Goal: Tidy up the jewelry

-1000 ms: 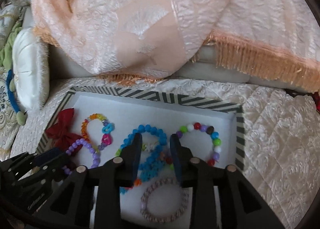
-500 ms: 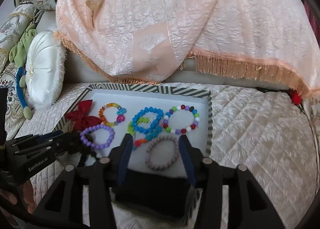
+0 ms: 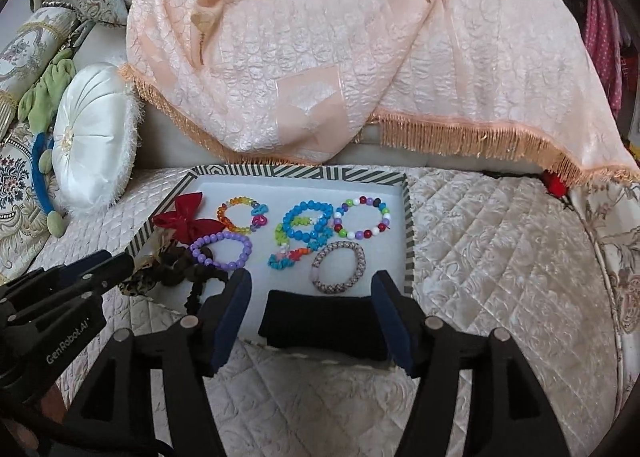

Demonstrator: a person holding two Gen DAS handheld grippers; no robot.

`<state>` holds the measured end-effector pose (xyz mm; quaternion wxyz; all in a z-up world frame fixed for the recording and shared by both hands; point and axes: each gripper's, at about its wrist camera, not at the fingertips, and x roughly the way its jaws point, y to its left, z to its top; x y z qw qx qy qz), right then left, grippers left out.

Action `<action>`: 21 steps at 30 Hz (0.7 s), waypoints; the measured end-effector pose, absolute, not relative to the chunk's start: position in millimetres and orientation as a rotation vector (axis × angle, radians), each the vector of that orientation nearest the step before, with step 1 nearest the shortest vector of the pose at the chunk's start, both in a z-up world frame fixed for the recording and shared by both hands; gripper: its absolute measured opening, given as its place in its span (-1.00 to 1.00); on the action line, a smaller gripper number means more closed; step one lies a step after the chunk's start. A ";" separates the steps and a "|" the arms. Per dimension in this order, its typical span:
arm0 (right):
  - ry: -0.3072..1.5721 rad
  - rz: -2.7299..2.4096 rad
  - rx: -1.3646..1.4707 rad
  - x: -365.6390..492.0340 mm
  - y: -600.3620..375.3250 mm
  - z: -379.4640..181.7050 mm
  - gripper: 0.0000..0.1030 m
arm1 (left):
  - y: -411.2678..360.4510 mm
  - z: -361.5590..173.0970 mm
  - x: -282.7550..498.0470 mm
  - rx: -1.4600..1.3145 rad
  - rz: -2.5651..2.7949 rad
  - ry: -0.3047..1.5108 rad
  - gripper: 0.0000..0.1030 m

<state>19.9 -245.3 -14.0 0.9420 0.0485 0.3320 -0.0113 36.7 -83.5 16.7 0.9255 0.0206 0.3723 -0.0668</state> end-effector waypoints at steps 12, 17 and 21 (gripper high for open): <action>0.660 -0.022 0.080 -2.3 -233.9 2.0 0.37 | -80.2 31.1 12.6 0.042 -0.117 0.727 -0.68; 0.652 -0.022 0.075 -7.0 -232.1 5.7 0.38 | -79.2 33.9 8.6 0.050 -0.110 0.721 -0.68; 0.650 -0.024 0.072 -7.8 -232.0 7.8 0.38 | -77.4 36.3 6.7 0.050 -0.107 0.718 -0.68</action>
